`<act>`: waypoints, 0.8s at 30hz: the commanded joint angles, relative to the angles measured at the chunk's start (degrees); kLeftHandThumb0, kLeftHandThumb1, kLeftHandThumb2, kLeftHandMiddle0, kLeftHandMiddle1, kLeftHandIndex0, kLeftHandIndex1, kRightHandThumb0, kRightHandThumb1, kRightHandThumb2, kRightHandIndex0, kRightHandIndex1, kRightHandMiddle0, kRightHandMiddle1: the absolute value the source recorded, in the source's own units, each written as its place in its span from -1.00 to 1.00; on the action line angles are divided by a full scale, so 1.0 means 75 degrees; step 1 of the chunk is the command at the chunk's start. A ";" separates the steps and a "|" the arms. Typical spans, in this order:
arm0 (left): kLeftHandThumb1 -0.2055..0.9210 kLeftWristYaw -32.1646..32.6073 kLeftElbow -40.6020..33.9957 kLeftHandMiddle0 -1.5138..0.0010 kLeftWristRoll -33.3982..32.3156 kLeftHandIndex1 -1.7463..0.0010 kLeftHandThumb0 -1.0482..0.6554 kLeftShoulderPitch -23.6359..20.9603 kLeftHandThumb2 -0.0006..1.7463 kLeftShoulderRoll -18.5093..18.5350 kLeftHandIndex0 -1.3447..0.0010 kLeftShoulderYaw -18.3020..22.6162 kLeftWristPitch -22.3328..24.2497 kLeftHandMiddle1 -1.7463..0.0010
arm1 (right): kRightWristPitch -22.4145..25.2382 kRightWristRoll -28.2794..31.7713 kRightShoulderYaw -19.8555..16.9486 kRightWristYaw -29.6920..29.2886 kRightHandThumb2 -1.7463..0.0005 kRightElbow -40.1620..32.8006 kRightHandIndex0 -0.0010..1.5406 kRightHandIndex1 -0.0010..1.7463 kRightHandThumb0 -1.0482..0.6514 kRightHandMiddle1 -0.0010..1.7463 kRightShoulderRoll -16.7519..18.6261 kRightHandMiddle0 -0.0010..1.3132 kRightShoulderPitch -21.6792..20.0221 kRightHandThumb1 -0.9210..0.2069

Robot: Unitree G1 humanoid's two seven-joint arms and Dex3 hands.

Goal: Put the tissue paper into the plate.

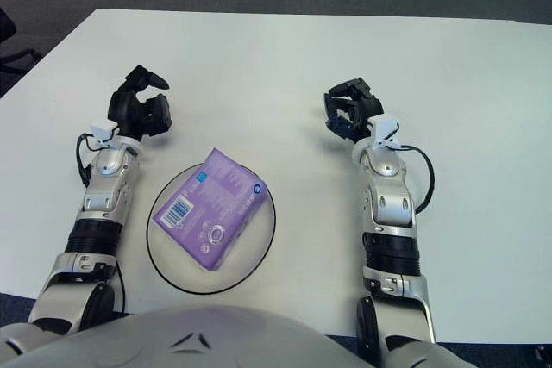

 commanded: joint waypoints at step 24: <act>0.18 -0.0310 -0.0457 -0.71 -0.0024 -1.00 -0.28 0.1347 0.31 -0.0437 0.25 -0.0443 0.0848 -1.00 | -0.1575 0.0412 -0.0065 -0.0660 0.01 0.1430 -0.15 0.82 -0.22 1.00 0.0819 -0.47 0.0867 -0.55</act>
